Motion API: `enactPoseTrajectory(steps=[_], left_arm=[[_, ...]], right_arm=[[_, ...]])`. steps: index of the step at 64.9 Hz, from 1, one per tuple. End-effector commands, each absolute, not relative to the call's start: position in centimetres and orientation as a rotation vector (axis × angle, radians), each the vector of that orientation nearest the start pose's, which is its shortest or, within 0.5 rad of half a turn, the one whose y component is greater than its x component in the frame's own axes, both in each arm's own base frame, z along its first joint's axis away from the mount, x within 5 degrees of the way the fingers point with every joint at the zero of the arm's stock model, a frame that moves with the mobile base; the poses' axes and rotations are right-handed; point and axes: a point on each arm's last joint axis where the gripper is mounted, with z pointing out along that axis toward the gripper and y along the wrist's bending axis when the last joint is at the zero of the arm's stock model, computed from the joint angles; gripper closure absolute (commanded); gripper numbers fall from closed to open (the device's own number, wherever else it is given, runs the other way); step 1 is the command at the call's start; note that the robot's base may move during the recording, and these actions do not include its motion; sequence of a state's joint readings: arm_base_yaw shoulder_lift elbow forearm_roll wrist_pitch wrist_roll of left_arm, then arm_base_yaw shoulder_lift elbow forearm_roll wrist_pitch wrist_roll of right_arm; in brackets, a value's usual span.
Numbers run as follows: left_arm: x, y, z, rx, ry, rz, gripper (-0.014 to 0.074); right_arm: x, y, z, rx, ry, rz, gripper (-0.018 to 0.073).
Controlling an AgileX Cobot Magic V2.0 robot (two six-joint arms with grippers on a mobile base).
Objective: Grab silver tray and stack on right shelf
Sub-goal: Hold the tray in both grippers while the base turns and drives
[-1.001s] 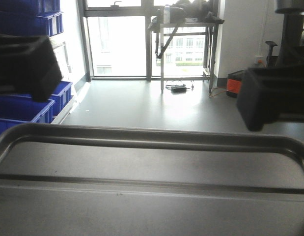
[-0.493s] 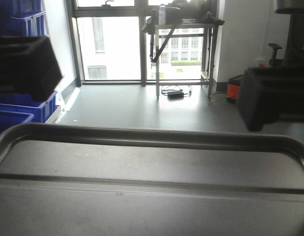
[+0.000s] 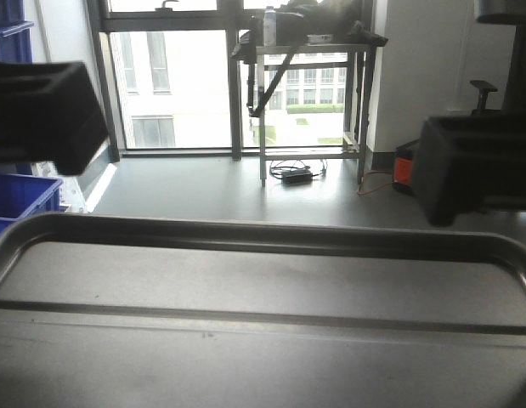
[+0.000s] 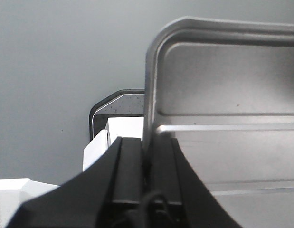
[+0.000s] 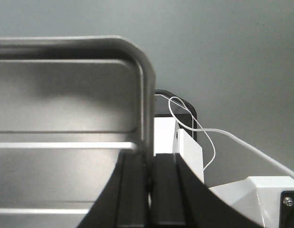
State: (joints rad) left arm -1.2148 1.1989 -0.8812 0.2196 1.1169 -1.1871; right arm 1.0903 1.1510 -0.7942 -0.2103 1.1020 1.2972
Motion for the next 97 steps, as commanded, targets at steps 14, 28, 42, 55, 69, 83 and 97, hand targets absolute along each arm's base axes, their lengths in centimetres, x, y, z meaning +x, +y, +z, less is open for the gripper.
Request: enactPoseTrajectory(steps=[14,28,42,55,69,83,97], left_arm=[[8.58,-16.21,28.62,0.125,2.869,0.077,0.0697],[8.58,-16.21,28.62,0.125,2.869,0.077,0.0697],[8.58,-16.21,28.62,0.125,2.869,0.077,0.0697],[8.58,-16.21,28.62,0.125,2.869,0.077,0.0697],[8.58,-16.21,28.62,0.125,2.869,0.077,0.0697],[8.58,-16.21,28.62,0.125,2.869,0.077,0.0697],[8.58,-16.21,28.62,0.125,2.869,0.077,0.0697]], right_arm=[[9.87,13.87,27.25,0.206,2.873,-0.067,0.0501],[9.87,13.87,27.25,0.206,2.873,-0.067,0.0501],[9.86,13.85,27.25,0.206,2.874,-0.068,0.0501],[9.87,13.86,27.25,0.206,2.873,-0.067,0.0501],[9.87,13.86,27.25,0.206,2.873,-0.067,0.0501],[9.87,13.86,27.25,0.206,2.873,-0.067,0.0501],[9.87,13.86,27.25,0.206,2.873,-0.067,0.0501]])
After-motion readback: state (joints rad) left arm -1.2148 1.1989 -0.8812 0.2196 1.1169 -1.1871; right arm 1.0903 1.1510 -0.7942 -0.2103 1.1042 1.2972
